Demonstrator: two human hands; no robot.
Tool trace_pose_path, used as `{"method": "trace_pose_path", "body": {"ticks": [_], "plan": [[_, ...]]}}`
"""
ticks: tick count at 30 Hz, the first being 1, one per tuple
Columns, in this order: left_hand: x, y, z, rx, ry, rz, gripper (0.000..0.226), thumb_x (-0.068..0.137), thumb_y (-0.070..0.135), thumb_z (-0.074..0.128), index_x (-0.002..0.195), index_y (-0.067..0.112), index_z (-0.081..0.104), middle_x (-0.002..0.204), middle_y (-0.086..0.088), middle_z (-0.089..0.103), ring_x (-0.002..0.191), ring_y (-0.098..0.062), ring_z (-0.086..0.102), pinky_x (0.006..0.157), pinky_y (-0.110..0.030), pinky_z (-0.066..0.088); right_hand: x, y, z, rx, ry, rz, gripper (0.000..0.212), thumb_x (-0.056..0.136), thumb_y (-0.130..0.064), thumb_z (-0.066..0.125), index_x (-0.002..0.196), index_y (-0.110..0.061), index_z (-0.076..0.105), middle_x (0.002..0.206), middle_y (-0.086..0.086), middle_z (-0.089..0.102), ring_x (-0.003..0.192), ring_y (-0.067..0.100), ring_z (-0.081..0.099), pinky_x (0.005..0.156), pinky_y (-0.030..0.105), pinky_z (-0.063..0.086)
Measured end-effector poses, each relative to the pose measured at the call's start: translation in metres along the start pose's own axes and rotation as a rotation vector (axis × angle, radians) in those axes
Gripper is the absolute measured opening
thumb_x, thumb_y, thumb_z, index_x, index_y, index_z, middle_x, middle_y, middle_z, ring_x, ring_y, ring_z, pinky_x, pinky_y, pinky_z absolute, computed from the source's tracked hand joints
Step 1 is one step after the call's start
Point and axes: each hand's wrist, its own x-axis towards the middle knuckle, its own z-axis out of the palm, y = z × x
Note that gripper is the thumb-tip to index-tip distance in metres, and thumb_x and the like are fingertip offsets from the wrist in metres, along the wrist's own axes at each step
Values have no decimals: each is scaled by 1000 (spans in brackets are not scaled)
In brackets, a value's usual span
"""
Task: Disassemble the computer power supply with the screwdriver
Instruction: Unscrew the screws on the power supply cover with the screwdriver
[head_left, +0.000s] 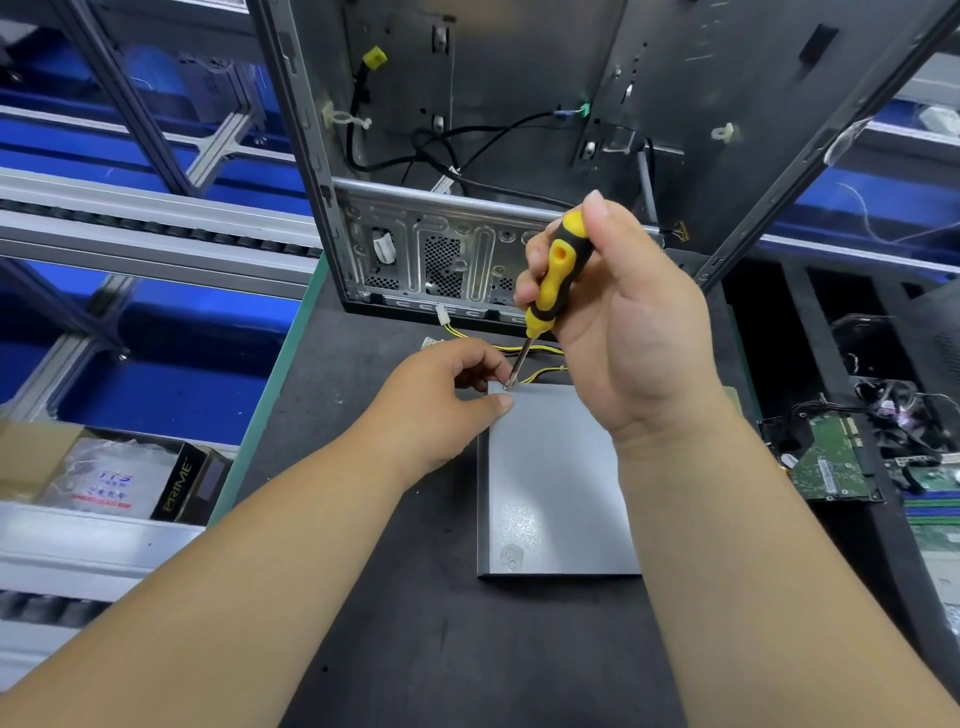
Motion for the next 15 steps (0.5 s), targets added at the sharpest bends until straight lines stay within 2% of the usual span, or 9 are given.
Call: {"method": "trace_pose_path", "body": {"ticks": [4, 7, 10, 12, 15], "plan": [[1, 0, 0, -11, -3, 10, 21, 82, 14, 75, 84, 33, 67, 88, 13, 68, 89, -4, 62, 82, -19, 48, 2, 3, 3, 52, 16, -22, 37, 106, -30, 34, 82, -7, 52, 64, 4, 46, 60, 19, 40, 63, 28, 37], [1, 1, 0, -23, -5, 4, 21, 82, 14, 75, 83, 34, 67, 86, 15, 67, 87, -3, 62, 81, -18, 47, 2, 7, 5, 23, 22, -49, 47, 108, -37, 23, 81, -10, 51, 59, 0, 39, 57, 17, 34, 60, 26, 33], [1, 1, -1, -31, -11, -17, 21, 82, 14, 75, 83, 34, 67, 85, 14, 67, 87, -4, 62, 80, -18, 46, 1, 9, 5, 8, -4, -62, 41, 102, -43, 29, 84, -12, 49, 59, -2, 40, 56, 16, 33, 59, 26, 30], [0, 2, -1, -41, -16, -21, 22, 82, 13, 75, 83, 33, 67, 86, 13, 67, 87, -4, 62, 81, -19, 46, 0, 9, 3, -29, -2, -67, 30, 98, -41, 38, 84, -15, 44, 62, -3, 43, 57, 17, 35, 61, 28, 30], [0, 3, -2, -36, -29, -13, 23, 82, 13, 74, 84, 35, 66, 88, 14, 67, 86, -2, 61, 79, -14, 45, -1, 9, 0, -47, -15, -74, 26, 98, -36, 42, 83, -15, 43, 68, 0, 49, 62, 19, 42, 65, 29, 35]]}}
